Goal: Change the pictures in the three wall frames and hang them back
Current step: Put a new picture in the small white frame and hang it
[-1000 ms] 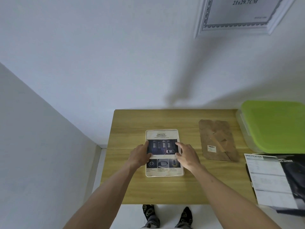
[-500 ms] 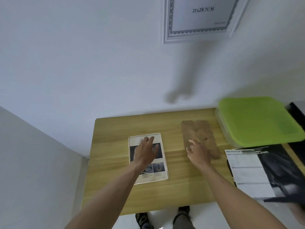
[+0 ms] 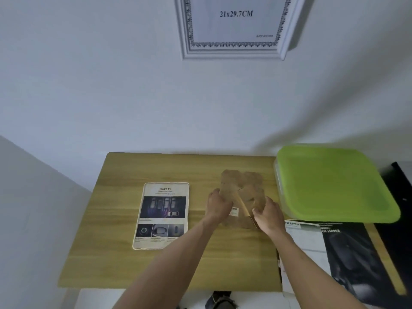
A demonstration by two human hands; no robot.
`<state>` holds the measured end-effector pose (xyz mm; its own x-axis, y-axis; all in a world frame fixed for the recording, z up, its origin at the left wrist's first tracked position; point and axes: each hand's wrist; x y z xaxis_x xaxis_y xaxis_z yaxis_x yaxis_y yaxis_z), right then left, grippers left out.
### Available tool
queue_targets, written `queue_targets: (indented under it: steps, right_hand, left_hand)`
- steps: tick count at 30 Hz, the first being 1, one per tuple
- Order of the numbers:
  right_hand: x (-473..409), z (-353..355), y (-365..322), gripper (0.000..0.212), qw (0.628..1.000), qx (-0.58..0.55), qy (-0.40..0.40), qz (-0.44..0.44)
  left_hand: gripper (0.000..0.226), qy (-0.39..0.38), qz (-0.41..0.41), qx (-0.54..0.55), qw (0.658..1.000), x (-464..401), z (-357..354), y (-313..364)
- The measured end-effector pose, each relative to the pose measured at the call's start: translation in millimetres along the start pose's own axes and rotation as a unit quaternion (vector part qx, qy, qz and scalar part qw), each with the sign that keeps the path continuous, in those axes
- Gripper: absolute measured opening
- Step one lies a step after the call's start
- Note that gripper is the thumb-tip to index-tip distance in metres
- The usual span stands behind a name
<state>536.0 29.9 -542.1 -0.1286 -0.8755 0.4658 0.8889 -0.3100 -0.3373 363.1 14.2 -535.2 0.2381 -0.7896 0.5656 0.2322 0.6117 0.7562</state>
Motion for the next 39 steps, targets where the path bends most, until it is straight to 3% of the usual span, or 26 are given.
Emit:
queue_targets:
  steps: [3,5,7,9,14,18,24,31,39]
  right_hand:
    - [-7,4,-1,0.059,0.998,-0.051,-0.021,-0.027]
    - [-9,9,-3,0.056,0.992,-0.108,-0.044,-0.046]
    - [-11,13,-6,0.049,0.985,-0.158,-0.055,-0.049]
    - [-11,10,-11,0.046,0.977,-0.199,-0.065,-0.046]
    - [6,-12,-51,0.046,0.949,-0.292,-0.120,-0.010]
    - [31,-44,-91,0.059,0.944,-0.284,-0.161,0.038]
    - [76,-91,-137,0.065,0.957,-0.243,-0.135,0.087]
    - [102,-125,-143,0.061,0.968,-0.222,-0.090,0.070]
    - [109,-126,-142,0.060,0.984,-0.152,-0.071,0.056]
  left_hand:
    - [0.086,0.025,0.091,0.139,0.986,-22,-7,-14]
    - [0.076,0.024,0.117,0.177,0.977,-36,-2,-25]
    - [0.046,0.030,0.111,0.196,0.974,-19,16,-13]
    - [0.034,0.038,0.089,0.188,0.977,-10,36,-8]
    - [0.050,0.072,0.034,0.158,0.984,8,97,-18]
    - [0.057,0.075,-0.004,0.093,0.993,21,162,-50]
    - [0.077,0.064,0.004,0.089,0.994,39,230,-108]
    - [0.078,0.066,-0.003,0.073,0.995,42,239,-153]
    - [0.070,0.057,-0.014,0.017,0.998,38,237,-155]
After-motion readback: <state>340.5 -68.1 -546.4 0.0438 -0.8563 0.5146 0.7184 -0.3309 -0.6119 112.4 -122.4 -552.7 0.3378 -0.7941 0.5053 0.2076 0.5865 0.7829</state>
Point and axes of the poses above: each hand's wrist, its own x-axis away from the middle knuckle, its own z-axis out of the back of the hand, y = z × x, and after that the axes turned 8 degrees about x, right-handed
